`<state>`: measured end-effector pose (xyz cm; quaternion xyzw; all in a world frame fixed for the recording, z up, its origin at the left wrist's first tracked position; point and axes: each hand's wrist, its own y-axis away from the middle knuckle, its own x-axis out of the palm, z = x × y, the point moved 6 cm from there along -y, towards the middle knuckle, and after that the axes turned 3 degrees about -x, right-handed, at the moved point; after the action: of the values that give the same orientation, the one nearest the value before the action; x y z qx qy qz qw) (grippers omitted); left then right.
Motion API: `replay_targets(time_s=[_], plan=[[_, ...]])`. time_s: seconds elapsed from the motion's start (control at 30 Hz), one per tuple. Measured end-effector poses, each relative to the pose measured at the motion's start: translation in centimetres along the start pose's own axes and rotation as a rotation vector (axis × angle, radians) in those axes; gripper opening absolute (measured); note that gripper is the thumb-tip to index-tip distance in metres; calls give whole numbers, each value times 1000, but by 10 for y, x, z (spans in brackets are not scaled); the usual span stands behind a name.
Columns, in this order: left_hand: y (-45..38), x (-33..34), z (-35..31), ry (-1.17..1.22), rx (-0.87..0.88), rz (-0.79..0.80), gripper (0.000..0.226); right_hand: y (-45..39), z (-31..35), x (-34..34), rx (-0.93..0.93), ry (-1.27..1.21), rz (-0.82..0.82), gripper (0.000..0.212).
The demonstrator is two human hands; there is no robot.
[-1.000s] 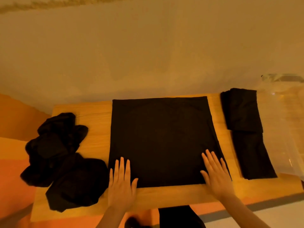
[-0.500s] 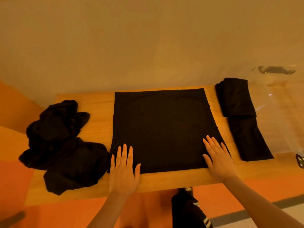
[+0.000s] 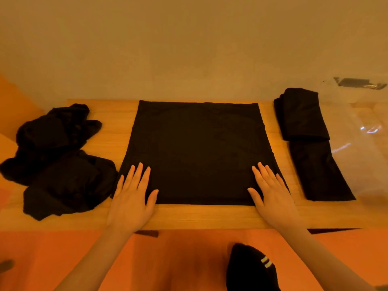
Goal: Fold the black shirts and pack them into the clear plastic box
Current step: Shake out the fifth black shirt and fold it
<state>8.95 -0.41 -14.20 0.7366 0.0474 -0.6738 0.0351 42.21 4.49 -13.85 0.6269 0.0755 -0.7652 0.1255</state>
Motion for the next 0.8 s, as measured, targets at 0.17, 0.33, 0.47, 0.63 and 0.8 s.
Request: replay_targets(time_s=[0.17,0.33,0.47,0.63,0.8], plan=[[6,-2,-5,3,4,37,77,4,4,-5,-21,-2,21,55],[7,-11,-9,-7,64,7,70,2,5,-12,-51,-22,32,55],[31,-2,-19,38,146,44,84,26,3,-8,-186,27,94,103],[63,1,-28,32,125,101,89,57,-14,-5,-214,168,144,81],[86,-13,-28,-61,80,31,65,79,-39,8,-252,195,268,66]])
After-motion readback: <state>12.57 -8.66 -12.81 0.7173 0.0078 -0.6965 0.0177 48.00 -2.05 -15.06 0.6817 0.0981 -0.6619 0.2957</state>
